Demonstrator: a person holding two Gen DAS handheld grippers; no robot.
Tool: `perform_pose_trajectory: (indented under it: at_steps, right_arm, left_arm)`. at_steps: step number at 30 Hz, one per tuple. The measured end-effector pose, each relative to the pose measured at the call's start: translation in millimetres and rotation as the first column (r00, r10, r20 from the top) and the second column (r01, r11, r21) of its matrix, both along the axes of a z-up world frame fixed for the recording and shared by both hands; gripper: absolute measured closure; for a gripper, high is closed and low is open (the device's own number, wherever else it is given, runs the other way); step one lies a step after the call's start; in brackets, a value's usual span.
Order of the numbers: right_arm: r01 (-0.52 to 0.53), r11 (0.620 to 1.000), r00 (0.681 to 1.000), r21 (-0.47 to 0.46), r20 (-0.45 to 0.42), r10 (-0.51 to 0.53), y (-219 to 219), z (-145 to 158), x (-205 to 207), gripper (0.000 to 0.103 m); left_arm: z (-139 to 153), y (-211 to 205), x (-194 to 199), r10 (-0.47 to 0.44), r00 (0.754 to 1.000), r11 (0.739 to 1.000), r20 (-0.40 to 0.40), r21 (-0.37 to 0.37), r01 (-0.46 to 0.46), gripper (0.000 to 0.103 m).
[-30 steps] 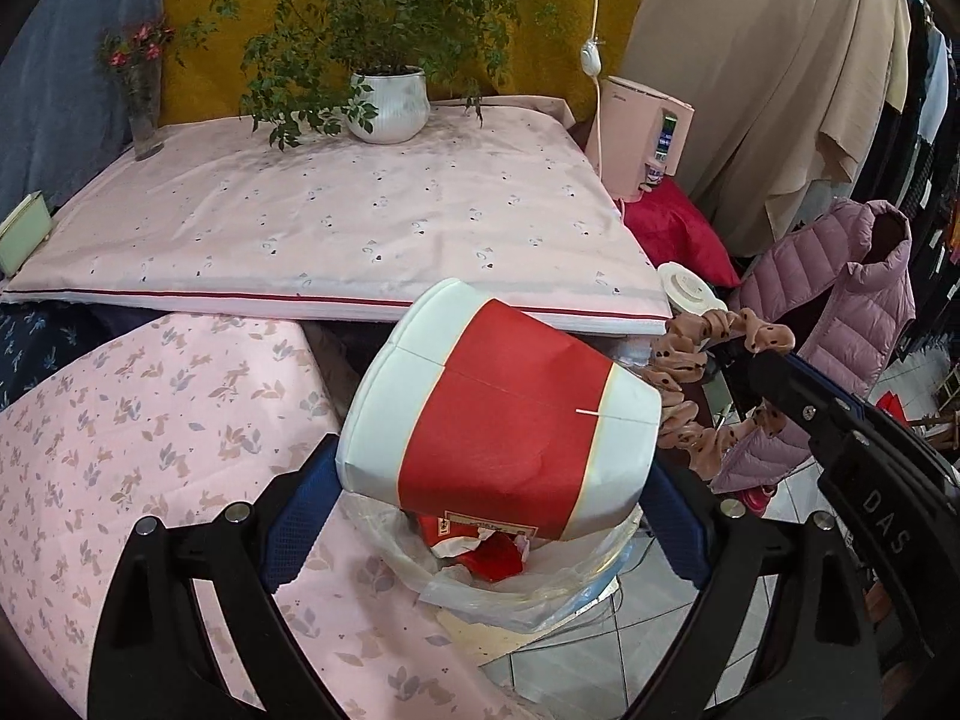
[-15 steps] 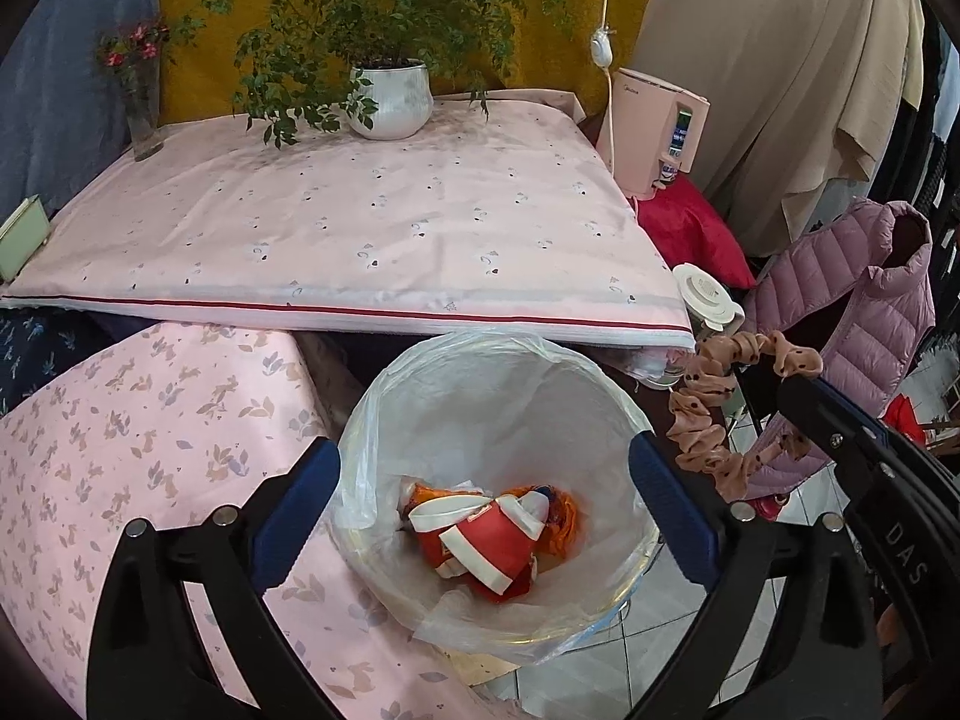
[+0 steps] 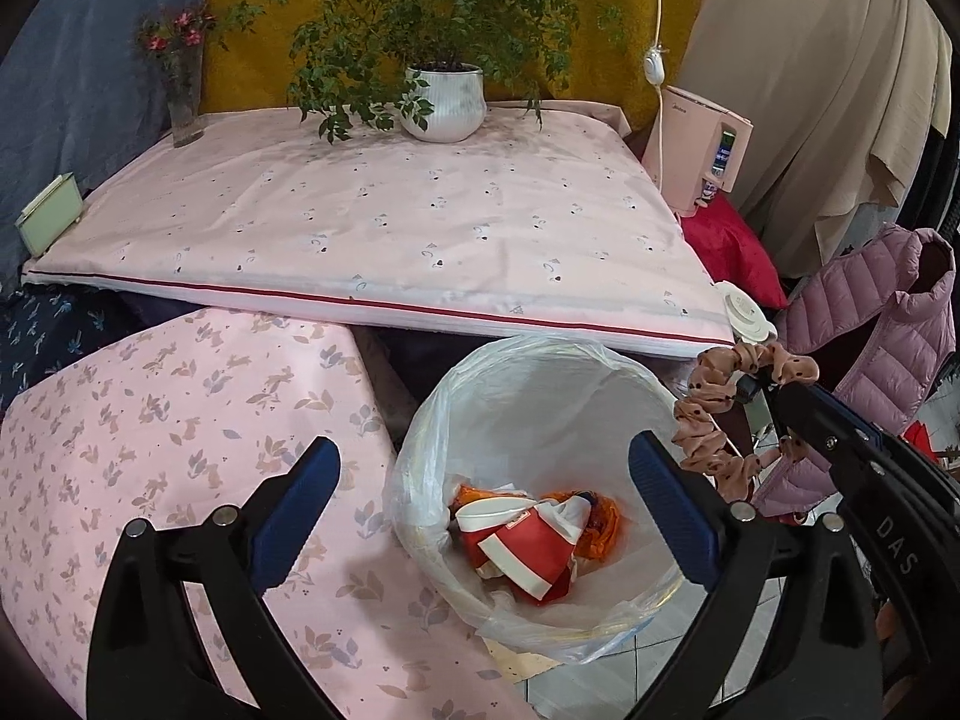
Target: Collect trash
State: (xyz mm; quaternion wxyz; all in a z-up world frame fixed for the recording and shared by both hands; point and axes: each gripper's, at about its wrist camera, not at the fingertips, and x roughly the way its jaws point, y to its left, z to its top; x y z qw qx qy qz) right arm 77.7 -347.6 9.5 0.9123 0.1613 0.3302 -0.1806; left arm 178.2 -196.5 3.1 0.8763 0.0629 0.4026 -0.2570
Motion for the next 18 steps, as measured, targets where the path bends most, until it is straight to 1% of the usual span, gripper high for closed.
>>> perform_pose_trajectory:
  at_steps: [4,5,6,8,10,11,13,18]
  right_arm:
    - [-0.014,1.000,1.000,-0.004,-0.008,0.014,9,1,8,0.092]
    - [-0.019,1.000,1.000,-0.005,-0.009,0.019,11,1,10,0.091]
    - [-0.025,1.000,1.000,-0.014,-0.012,0.025,14,2,12,0.088]
    - [-0.031,0.999,0.999,-0.039,-0.017,0.030,21,3,16,0.087]
    - [-0.041,0.999,0.999,-0.035,-0.017,0.041,24,5,19,0.080]
    - [-0.043,0.998,0.999,-0.036,-0.015,0.042,26,6,20,0.078]
    - [-0.048,0.998,0.999,-0.037,-0.006,0.048,29,9,21,0.067]
    - [-0.057,0.997,0.998,-0.051,0.001,0.058,38,14,21,0.055]
  left_arm:
    - [0,12,4,0.024,1.000,1.000,0.002,0.000,-0.024,0.010]
    - [1,15,4,0.030,1.000,1.000,0.002,-0.001,-0.030,0.010]
    - [1,18,5,0.035,0.999,0.999,0.002,-0.002,-0.035,0.010]
    - [2,24,5,0.048,0.999,0.999,0.006,-0.002,-0.048,0.010]
    - [3,31,5,0.067,0.998,0.998,0.018,0.006,-0.067,0.010]
    - [4,35,5,0.078,0.997,0.997,0.024,0.008,-0.078,0.010]
    - [5,42,4,0.092,0.995,0.996,0.029,0.005,-0.092,0.010]
    - [6,56,4,0.115,0.993,0.993,0.027,-0.006,-0.115,0.010]
